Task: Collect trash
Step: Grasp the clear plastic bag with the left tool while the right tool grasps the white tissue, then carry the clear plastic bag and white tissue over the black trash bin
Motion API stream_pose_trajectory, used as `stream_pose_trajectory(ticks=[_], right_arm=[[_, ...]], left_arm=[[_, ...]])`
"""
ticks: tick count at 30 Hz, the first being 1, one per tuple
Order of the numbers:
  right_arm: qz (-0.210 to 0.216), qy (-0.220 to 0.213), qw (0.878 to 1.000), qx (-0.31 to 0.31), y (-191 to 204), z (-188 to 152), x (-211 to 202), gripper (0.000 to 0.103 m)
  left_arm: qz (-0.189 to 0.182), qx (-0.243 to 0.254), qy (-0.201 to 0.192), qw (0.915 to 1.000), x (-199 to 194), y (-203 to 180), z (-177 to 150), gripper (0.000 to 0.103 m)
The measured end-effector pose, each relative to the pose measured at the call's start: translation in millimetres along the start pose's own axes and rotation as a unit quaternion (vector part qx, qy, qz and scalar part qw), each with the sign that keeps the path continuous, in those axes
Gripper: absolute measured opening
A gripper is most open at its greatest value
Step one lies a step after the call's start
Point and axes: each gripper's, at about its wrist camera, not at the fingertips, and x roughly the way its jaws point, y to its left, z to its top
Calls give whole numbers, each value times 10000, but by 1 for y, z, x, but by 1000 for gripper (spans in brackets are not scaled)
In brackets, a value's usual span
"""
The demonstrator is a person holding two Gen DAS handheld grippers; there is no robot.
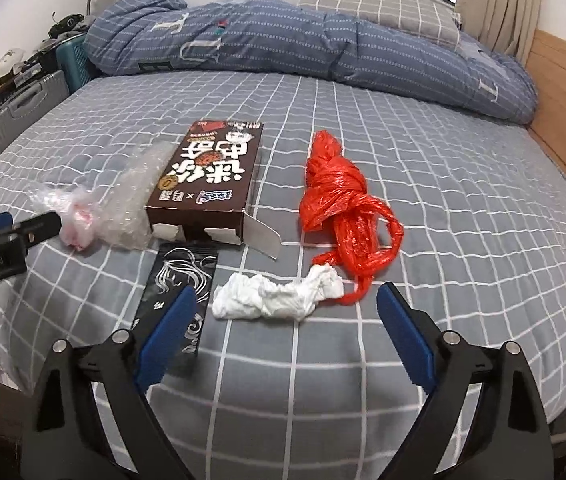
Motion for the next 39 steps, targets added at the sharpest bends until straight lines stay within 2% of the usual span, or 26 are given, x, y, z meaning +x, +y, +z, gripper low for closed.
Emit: stream_pose_trajectory(ticks=[10, 14, 18, 20, 28, 39], right_arm=[[107, 277, 9995, 92, -2, 0, 41, 78], [153, 422, 9990, 36, 1, -3, 53, 72], [158, 550, 9984, -18, 4, -10, 64, 60], [208, 612, 9979, 0, 4, -11, 66, 53], [252, 770, 9965, -200, 13, -15, 70, 27], [419, 637, 9971, 34, 5, -9, 58, 24]], left_arm=[[107, 1, 56, 9999, 32, 5, 11, 95], [65, -33, 190, 9998, 45, 9, 12, 82], [-37, -22, 285, 9996, 51, 8, 10, 69], [-96, 5, 317, 9994, 55, 6, 9, 56], [-85, 9, 285, 9996, 56, 4, 4, 54], [-35, -26, 139, 9999, 46, 5, 8, 54]])
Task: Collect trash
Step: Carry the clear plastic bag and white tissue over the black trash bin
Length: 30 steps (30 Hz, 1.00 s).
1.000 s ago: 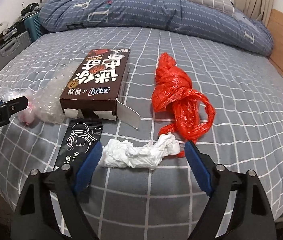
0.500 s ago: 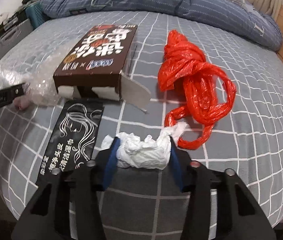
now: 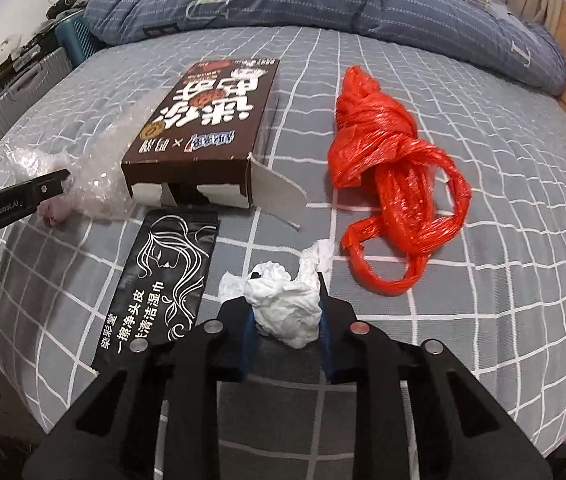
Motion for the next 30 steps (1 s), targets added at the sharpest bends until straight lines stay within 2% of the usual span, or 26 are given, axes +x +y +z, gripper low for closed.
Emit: stream_pose_trajectory(ticks=[14, 30], right_arm=[[-85, -307, 9995, -33, 1, 4, -28, 24], [-159, -509, 9986, -19, 1, 7, -61, 24]], left_arm=[[89, 16, -150, 9998, -18, 0, -1, 54], [17, 89, -215, 9997, -48, -9, -6, 54]])
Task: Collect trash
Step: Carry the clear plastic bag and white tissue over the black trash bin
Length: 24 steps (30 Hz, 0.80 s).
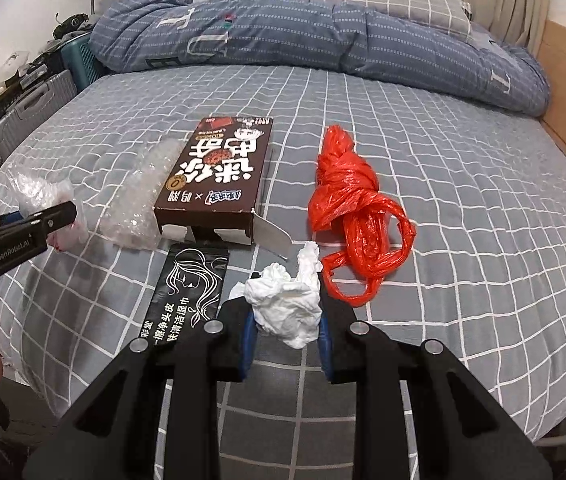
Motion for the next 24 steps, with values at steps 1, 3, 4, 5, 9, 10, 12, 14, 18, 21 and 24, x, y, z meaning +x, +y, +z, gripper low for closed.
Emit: stream_pose_trajectory(ticks=[1, 3, 4, 5, 9, 10, 12, 14, 18, 21, 24], right_arm=[[2, -15, 10000, 5, 0, 0, -2, 24], [-4, -47, 10000, 14, 0, 1, -6, 24], [-1, -51, 10000, 15, 0, 1, -7, 24], [6, -59, 10000, 17, 1, 1, -8, 24], [22, -139, 9999, 6, 3, 1, -17, 24], [26, -143, 9999, 7, 3, 1, -20, 24], [37, -155, 9999, 16, 3, 0, -23, 24], [40, -197, 9998, 14, 4, -1, -29, 24], [54, -248, 9997, 36, 4, -4, -36, 24], [73, -254, 9996, 54, 3, -8, -41, 24], [68, -278, 9996, 45, 4, -12, -46, 24]], left_arm=[[3, 7, -9, 10000, -3, 0, -1, 54], [-1, 24, -31, 10000, -7, -1, -3, 54], [-6, 38, -39, 10000, -10, -2, -4, 54], [-12, 46, -43, 10000, -12, -3, -4, 54], [-89, 34, -56, 9999, -20, -5, -7, 54], [-109, 33, -58, 9999, -23, -5, -9, 54], [-132, 49, -49, 9999, -26, -6, -13, 54], [-137, 53, -30, 9999, -29, -7, -17, 54], [-160, 64, -33, 9998, -38, -7, -26, 54], [-172, 93, -15, 9998, -42, -9, -34, 54], [-190, 152, 18, 9997, -45, -13, -41, 54]])
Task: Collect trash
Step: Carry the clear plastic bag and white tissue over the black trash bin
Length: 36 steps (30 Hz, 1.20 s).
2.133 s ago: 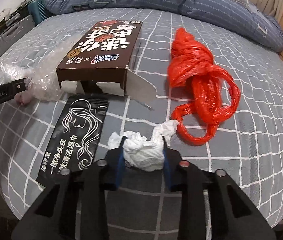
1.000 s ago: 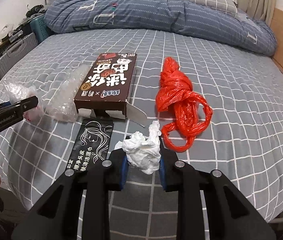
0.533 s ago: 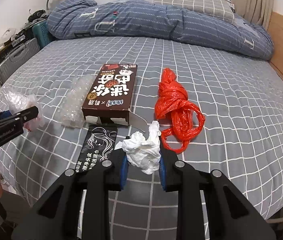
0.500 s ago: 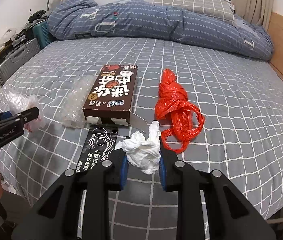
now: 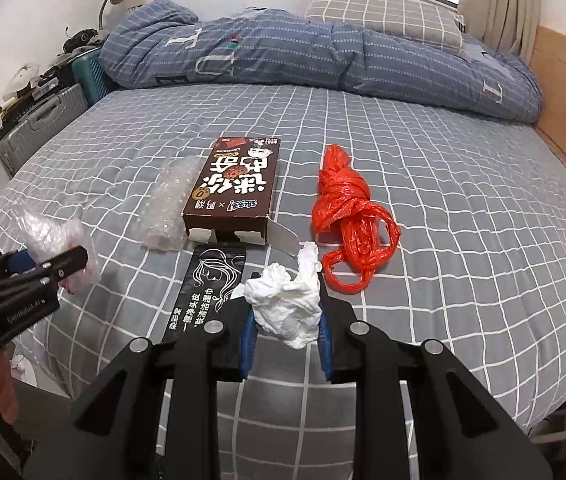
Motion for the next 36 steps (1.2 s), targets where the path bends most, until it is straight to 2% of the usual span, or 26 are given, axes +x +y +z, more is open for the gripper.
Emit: stream_pose_trajectory(ticks=[17, 36], right_arm=[[2, -117, 9999, 87, -1, -20, -30, 24], [58, -109, 9999, 75, 11, -52, -61, 24]], left_arm=[[-33, -18, 1, 10000, -24, -3, -24, 54], [-210, 52, 69, 9997, -61, -15, -76, 54]])
